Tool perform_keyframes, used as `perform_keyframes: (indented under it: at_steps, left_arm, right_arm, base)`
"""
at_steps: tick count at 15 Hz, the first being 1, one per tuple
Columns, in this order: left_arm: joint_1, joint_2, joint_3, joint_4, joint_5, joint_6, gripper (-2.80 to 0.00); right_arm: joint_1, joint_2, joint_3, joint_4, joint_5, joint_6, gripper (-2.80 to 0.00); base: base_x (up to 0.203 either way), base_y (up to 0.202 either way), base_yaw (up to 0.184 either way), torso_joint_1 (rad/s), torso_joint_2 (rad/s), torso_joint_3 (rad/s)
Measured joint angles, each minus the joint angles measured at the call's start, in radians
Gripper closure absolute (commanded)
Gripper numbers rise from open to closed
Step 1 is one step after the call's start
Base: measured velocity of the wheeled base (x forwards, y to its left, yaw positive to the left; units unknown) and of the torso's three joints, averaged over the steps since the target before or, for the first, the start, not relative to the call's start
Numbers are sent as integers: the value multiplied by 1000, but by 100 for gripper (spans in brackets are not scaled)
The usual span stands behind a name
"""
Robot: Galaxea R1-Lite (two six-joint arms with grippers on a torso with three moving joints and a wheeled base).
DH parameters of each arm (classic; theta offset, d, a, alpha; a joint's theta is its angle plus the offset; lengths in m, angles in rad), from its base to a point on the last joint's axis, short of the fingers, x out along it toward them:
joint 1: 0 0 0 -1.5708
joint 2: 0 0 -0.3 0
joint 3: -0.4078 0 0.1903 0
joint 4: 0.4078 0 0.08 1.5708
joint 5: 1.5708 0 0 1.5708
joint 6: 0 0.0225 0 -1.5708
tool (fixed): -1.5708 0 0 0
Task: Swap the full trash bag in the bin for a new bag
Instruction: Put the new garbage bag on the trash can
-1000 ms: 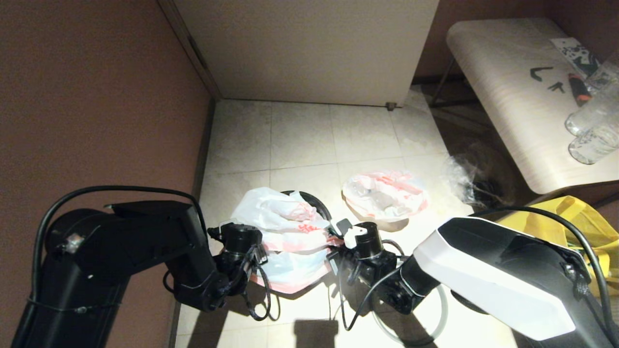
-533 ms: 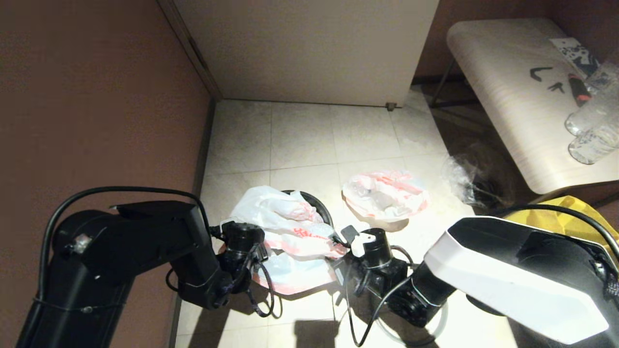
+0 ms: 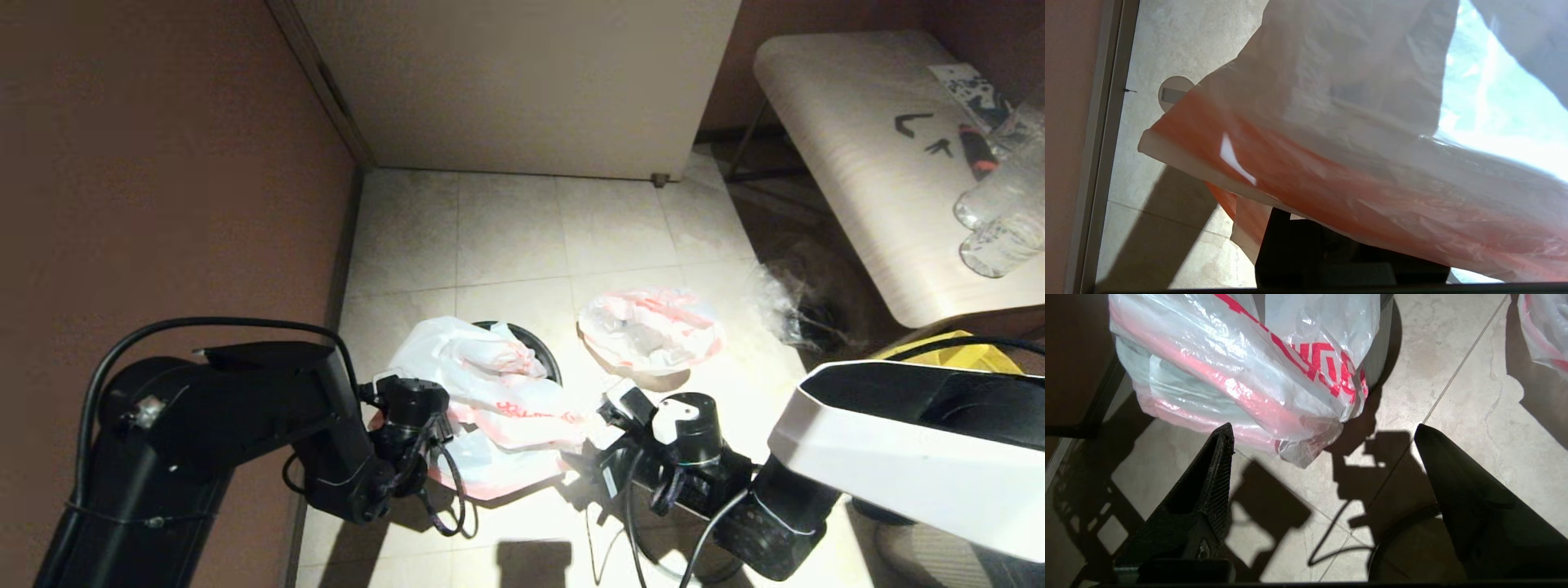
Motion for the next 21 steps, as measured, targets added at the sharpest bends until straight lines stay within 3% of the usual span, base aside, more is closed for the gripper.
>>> perform_keyframes:
  at_steps: [3, 4, 10, 13, 21]
  left_arm:
    - [0, 2, -2, 0, 2, -1, 0]
    - [0, 2, -3, 1, 2, -1, 0]
    - [-4, -2, 4, -1, 0, -2, 0]
    - [-5, -7, 10, 0, 0, -4, 0]
    - [-13, -15, 18, 0, -4, -4, 0]
  right_arm:
    - [1, -24, 48, -3, 5, -1, -280]
    - [8, -33, 64, -3, 5, -3, 0]
    - [101, -85, 106, 87, -60, -8, 0]
    - [127, -71, -12, 211, -88, -24, 0]
    - [94, 15, -290, 316, -122, -32, 0]
  base:
    - [0, 0, 0, 0, 0, 0]
    - [0, 0, 0, 0, 0, 0]
    - [0, 0, 0, 0, 0, 0]
    - [0, 0, 0, 0, 0, 0]
    - [0, 0, 0, 0, 0, 0]
